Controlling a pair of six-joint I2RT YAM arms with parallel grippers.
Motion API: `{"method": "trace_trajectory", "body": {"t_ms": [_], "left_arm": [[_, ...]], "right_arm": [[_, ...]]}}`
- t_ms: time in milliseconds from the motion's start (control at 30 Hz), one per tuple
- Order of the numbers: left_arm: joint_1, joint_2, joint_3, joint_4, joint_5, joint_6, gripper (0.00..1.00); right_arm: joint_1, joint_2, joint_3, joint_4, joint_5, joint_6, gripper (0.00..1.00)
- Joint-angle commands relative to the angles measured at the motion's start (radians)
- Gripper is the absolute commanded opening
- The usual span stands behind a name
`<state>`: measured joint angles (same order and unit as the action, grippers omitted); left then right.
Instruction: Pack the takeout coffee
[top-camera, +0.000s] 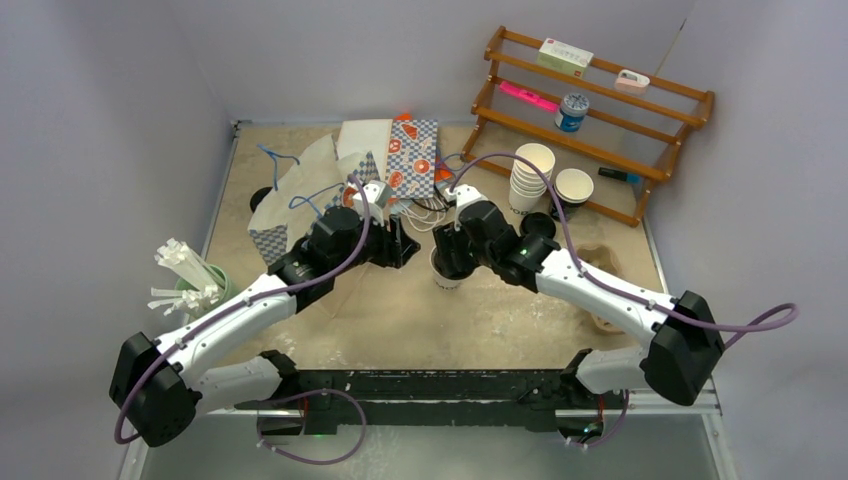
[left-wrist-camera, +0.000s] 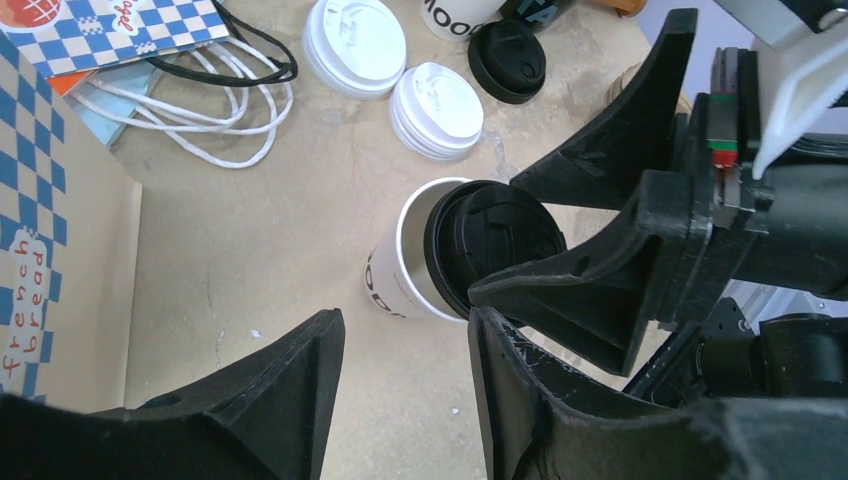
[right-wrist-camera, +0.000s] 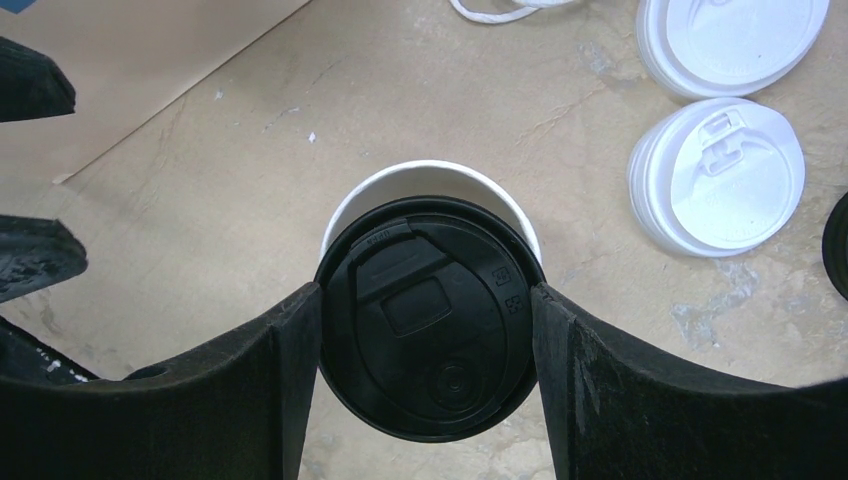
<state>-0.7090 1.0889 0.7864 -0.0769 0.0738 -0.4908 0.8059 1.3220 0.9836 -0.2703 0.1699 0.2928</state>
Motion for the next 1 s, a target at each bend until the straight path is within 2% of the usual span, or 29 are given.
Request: {"method": "trace_trajectory", "body": {"t_ms": [0, 967], "left_arm": [[0.02, 0.0, -0.018, 0.028, 0.032, -0.021, 0.51], [0.025, 0.013, -0.039, 0.058, 0.057, 0.001, 0.47]], "right_arm": [[0.014, -0.001, 0.038, 0.054, 0.027, -0.021, 0.6], [0.042, 0.018, -0.034, 0.139, 0.098, -0.046, 0.64]]}}
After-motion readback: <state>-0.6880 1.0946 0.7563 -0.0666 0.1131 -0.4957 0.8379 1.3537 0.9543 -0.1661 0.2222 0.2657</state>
